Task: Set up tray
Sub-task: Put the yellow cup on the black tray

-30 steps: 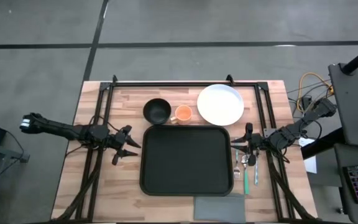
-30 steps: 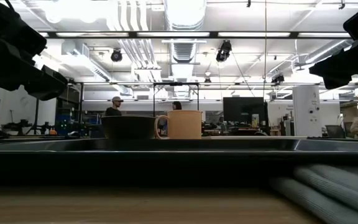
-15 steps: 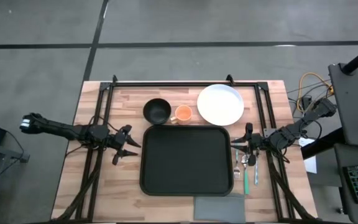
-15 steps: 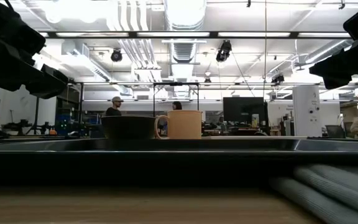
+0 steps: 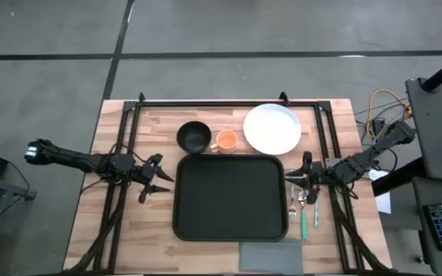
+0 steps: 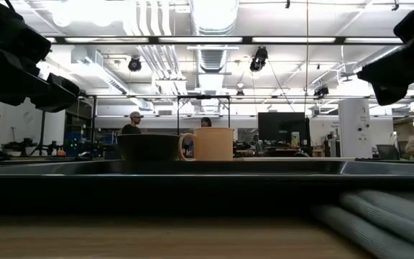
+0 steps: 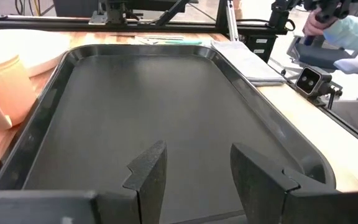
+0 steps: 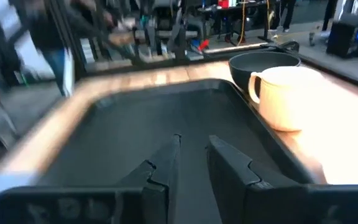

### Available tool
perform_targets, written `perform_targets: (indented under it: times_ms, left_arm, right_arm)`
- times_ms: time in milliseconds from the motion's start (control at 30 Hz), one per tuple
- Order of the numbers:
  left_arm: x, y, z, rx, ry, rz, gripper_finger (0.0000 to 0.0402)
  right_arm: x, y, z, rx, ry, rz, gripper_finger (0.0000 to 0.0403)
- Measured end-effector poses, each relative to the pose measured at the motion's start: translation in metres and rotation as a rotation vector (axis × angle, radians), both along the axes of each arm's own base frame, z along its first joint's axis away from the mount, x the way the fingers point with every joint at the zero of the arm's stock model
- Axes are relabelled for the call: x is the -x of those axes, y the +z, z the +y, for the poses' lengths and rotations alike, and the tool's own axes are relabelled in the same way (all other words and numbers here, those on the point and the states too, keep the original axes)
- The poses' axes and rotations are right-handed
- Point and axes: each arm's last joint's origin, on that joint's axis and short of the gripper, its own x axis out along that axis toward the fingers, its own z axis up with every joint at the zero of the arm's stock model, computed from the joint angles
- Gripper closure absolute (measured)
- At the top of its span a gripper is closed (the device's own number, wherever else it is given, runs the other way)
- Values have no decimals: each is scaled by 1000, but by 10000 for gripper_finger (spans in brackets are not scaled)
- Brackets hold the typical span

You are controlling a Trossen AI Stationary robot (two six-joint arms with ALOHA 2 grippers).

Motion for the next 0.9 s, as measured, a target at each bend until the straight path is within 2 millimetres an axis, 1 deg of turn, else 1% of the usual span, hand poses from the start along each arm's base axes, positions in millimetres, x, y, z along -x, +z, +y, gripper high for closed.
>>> perform_targets:
  times_ms: [167,300,433,533,600,700,733,833,900]
  left_arm:
    - [0,0,0,0,0,0,244]
    - [0,0,0,1,0,-1,244]
    - [0,1,0,2,-1,-8,244]
    - [0,1,0,3,-1,-15,244]
    - [-1,2,0,4,-1,-20,244]
    - [-1,2,0,23,5,-15,244]
    - [-1,2,0,52,14,-8,244]
    - [-2,5,1,206,102,1,244]
    - [-3,10,2,232,160,-27,244]
  right_arm:
    - [-1,9,0,-81,-3,-79,332]
    - [-1,10,0,-86,-6,-92,326]
    - [-1,10,-2,-88,-77,-100,326]
    - [-1,18,-5,-121,-143,-168,324]
    - [-2,29,-6,-90,-125,-198,320]
    - [-5,54,-8,-27,-110,-221,314]
    - [-6,65,-9,-6,-118,-223,312]
    - [-10,94,-12,66,-151,-164,305]
    - [-13,109,-14,96,-176,-100,300]
